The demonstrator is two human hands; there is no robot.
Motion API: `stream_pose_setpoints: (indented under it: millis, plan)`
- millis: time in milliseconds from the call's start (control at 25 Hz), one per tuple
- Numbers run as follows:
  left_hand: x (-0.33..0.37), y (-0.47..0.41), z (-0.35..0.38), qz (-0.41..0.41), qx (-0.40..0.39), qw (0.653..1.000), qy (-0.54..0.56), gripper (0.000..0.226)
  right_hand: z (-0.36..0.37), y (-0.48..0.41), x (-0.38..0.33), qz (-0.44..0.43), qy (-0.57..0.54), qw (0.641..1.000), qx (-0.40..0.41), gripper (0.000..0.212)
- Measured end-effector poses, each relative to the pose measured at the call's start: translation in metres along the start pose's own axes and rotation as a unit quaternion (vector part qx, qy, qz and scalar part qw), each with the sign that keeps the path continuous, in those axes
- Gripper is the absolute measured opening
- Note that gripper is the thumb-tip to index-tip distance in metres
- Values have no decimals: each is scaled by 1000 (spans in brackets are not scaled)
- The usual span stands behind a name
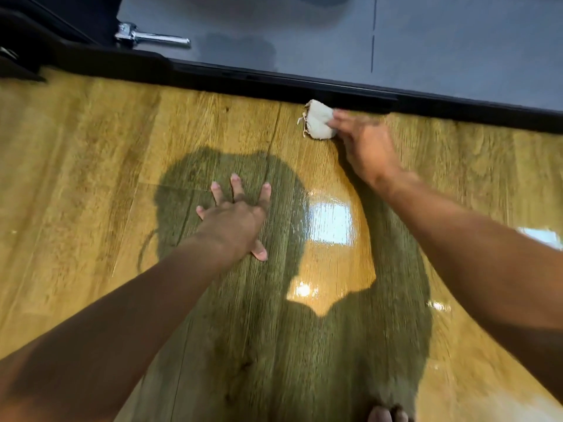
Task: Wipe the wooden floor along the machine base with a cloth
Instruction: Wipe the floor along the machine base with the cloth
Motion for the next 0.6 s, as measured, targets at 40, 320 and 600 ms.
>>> stream_pose_setpoints:
  millis: [40,320,600]
  plan:
    - [1,0,0,-1,-2,1000,2,124,2,22,-10,-12,3,1000,0,33]
    - [4,2,-1,-3,-4,1000,-2,122,-14,4,22,-35,-26,999,-32,28]
    - [1,2,1,10,10,1000,13,123,0,172,-50,-166,-67,977,-118,43]
Point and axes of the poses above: each hand's wrist, its own y-axis away from the middle knuckle, its own z-axis out of the palm, x = y × z, the point moved 6 cm from there along -y, towards the middle knuckle, and after that the axes turned 7 degrees about y, right-handed, at the moved point
